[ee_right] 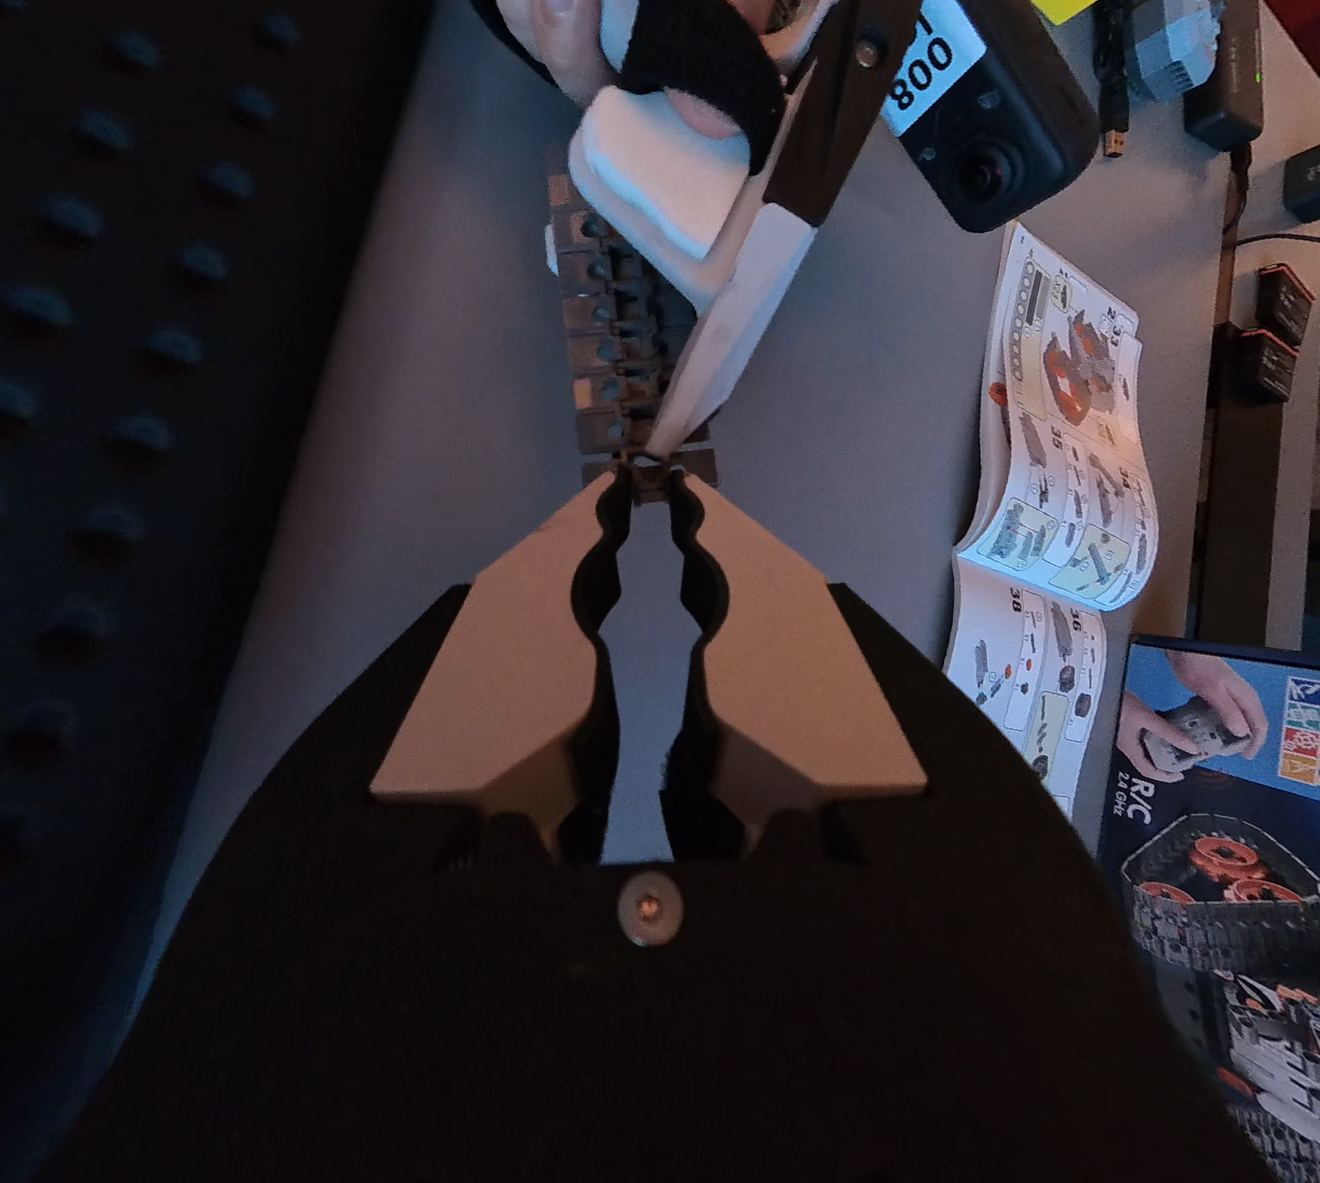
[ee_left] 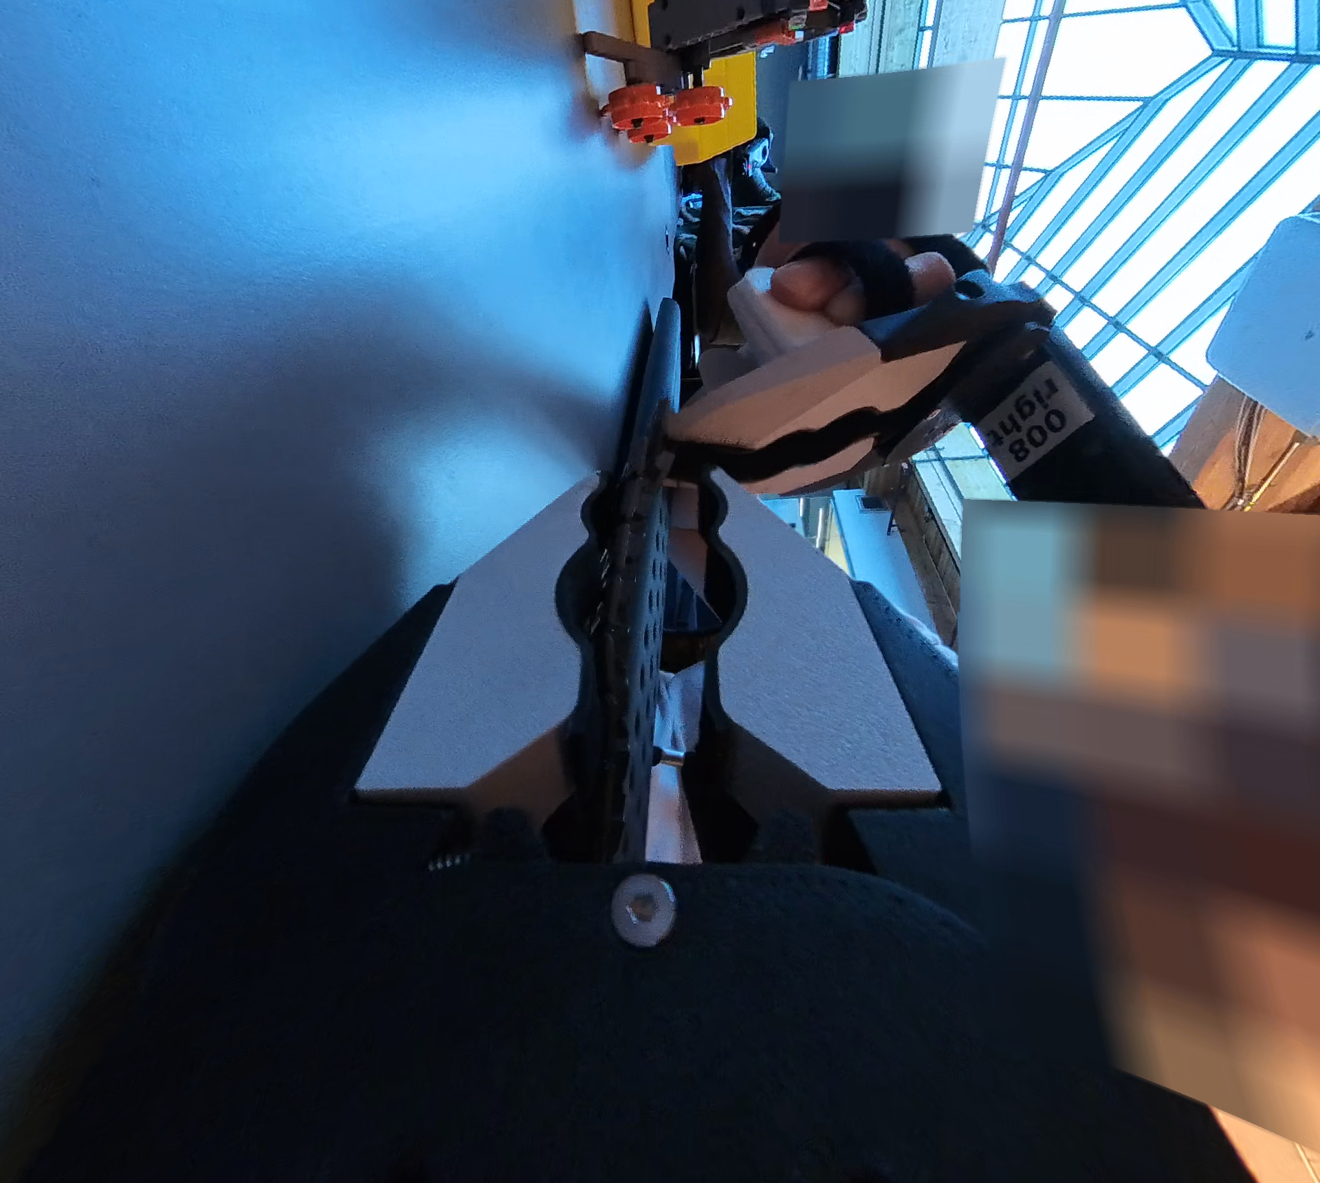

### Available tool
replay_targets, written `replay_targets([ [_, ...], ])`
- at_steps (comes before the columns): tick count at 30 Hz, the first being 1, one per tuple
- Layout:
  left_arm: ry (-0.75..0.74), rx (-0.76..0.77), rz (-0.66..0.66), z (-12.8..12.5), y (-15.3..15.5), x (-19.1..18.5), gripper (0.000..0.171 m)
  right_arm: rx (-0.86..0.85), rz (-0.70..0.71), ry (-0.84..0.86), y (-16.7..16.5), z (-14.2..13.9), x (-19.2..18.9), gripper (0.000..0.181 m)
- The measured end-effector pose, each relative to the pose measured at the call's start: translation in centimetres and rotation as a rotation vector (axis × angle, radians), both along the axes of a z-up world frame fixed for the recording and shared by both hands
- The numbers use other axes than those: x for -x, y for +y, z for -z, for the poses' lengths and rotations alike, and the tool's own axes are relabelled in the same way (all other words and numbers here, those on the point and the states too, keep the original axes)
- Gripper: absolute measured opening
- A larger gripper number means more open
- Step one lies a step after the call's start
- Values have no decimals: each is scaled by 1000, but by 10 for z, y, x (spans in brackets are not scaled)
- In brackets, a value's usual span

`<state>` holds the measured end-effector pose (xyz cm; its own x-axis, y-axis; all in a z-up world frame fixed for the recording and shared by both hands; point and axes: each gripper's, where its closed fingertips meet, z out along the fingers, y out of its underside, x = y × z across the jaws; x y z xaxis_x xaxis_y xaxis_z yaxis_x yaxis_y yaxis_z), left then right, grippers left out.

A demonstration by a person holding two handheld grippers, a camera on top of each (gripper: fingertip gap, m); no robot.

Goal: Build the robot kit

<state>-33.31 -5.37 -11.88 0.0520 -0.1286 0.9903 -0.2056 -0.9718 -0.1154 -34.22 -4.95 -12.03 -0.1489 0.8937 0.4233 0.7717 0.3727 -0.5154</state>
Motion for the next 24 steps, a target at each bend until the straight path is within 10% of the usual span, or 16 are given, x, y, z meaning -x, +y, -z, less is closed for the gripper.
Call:
replay_targets([
  [15,45,-184,-9,1,4,5,7,80,34,78,4,0,4,13],
  [21,-51,-323,-75,-24,9,15,7,880,321,648,20,-50,3,18],
  [24,-69,-352,-71,-29,5,14,7,1208,294,661,13,-43,6,18],
])
